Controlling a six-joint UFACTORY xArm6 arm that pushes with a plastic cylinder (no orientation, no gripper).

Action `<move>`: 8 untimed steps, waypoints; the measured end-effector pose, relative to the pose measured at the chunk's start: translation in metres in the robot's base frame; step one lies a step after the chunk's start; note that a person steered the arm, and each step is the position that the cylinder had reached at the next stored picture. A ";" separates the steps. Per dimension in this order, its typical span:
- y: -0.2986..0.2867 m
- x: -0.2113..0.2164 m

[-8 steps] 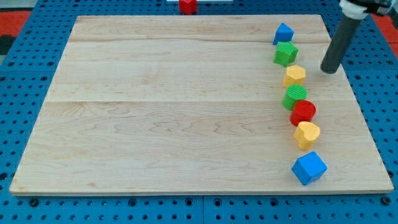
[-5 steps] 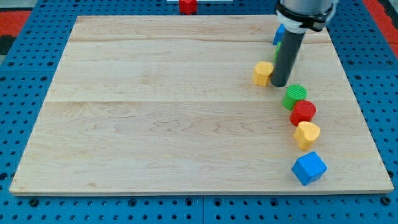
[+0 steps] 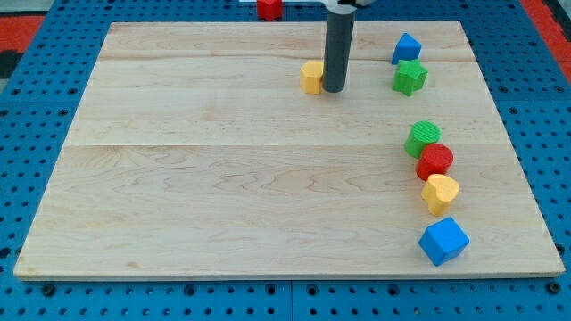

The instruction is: Slide the yellow hexagon towards the top center of the board

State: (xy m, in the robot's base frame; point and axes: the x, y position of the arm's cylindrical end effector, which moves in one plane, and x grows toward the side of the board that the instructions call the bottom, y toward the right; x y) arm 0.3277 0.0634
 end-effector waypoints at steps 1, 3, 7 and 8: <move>-0.028 -0.007; -0.078 -0.028; -0.095 -0.099; -0.089 -0.093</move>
